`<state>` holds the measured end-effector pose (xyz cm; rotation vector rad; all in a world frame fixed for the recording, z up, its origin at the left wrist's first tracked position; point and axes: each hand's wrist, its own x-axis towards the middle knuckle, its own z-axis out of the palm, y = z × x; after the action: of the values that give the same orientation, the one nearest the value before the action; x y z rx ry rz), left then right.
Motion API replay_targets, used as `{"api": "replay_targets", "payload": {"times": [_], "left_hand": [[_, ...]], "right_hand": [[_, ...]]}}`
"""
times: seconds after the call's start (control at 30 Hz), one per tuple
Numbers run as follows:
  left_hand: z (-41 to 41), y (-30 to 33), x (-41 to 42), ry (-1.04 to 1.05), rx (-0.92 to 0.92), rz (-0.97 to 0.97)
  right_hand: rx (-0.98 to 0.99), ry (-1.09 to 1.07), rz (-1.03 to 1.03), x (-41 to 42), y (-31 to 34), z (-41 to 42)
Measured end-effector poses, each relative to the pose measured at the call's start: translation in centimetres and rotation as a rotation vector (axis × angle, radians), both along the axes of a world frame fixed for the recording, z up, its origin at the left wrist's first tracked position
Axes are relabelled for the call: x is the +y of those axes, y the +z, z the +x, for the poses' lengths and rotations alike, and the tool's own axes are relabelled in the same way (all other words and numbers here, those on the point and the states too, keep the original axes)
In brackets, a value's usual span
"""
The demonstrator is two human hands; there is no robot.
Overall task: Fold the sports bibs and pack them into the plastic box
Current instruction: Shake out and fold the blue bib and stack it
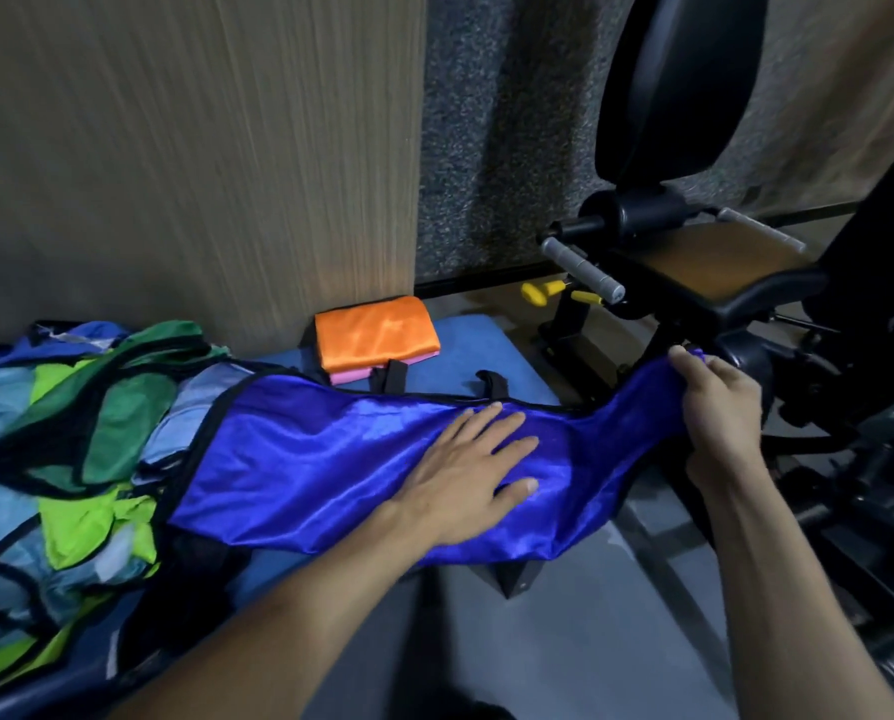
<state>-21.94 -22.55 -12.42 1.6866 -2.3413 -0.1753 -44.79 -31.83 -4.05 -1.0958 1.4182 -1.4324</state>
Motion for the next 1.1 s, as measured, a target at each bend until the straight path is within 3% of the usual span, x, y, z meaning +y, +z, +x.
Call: {"api": "replay_targets", "payload": {"times": [0.13, 0.23, 0.43, 0.5, 0.63, 0.7, 0.8, 1.0, 1.1], "left_hand": [[3.9, 0.3, 2.4, 0.176, -0.022, -0.213], [7.0, 0.7, 3.3, 0.304, -0.061, -0.255], [12.3, 1.7, 4.0, 0.285, -0.300, 0.118], [14.0, 1.8, 4.3, 0.259, -0.325, 0.144], [15.4, 2.6, 5.4, 0.207, -0.328, -0.119], [16.2, 3.2, 5.9, 0.207, -0.336, -0.147], [18.0, 3.8, 6.7, 0.252, -0.224, -0.163], [20.5, 5.5, 8.5, 0.528, 0.241, -0.252], [21.2, 5.6, 8.7, 0.617, 0.322, -0.210]], "right_hand": [[0.012, 0.033, -0.041, 0.5, 1.7, 1.2], [-0.009, 0.029, -0.042, 0.8, 2.7, 1.7], [0.075, 0.129, -0.056, 2.1, 4.7, 5.0], [0.098, 0.151, -0.092, 2.7, 5.6, 6.8], [0.192, 0.234, -0.158, 3.8, 6.2, 11.3], [0.249, 0.310, -0.173, 4.6, 5.7, 14.6], [0.374, 0.424, -0.173, 5.8, 4.0, 20.2], [0.503, 0.646, 0.026, 8.4, -0.4, 29.8], [0.539, 0.701, 0.091, 9.1, -1.7, 31.8]]}}
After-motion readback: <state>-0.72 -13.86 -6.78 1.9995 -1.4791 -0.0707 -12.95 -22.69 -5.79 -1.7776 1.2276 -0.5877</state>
